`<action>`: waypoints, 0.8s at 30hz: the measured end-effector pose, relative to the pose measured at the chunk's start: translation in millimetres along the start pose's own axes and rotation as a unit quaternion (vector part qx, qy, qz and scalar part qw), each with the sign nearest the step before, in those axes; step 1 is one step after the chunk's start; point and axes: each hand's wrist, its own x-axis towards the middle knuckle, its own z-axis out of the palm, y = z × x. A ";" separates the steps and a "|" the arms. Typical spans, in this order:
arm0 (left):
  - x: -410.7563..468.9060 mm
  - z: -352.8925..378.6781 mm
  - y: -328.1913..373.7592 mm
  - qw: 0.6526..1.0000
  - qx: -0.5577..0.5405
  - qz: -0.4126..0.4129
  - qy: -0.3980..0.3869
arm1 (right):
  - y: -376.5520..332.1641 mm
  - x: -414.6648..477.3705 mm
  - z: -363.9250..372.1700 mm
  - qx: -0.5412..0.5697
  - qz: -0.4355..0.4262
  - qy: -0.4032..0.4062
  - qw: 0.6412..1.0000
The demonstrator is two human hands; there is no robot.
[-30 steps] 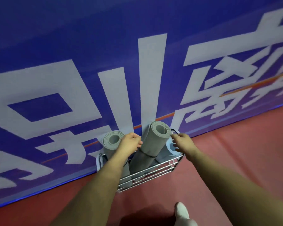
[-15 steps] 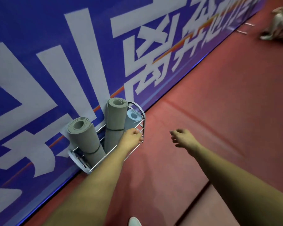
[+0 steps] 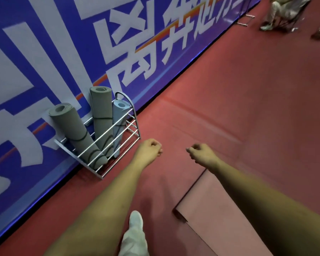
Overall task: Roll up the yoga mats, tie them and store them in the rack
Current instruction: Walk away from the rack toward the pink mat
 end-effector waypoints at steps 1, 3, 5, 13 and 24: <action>-19.5 15.0 -2.2 1.000 0.001 -0.003 -0.001 | 13.3 -21.8 -8.7 -0.010 0.002 -0.001 1.000; -56.8 42.3 -6.1 1.000 -0.004 -0.004 0.001 | 37.5 -60.9 -24.9 -0.053 0.008 -0.006 0.999; -90.1 65.9 -7.0 1.000 -0.004 -0.005 0.000 | 62.9 -88.0 -38.9 -0.071 0.016 -0.002 0.997; -194.3 147.8 -29.1 0.999 0.033 0.014 -0.012 | 161.3 -174.2 -81.8 -0.043 0.004 0.014 0.999; -341.4 301.6 -88.7 0.997 0.026 -0.012 -0.073 | 333.6 -351.9 -139.4 -0.067 0.039 0.034 0.996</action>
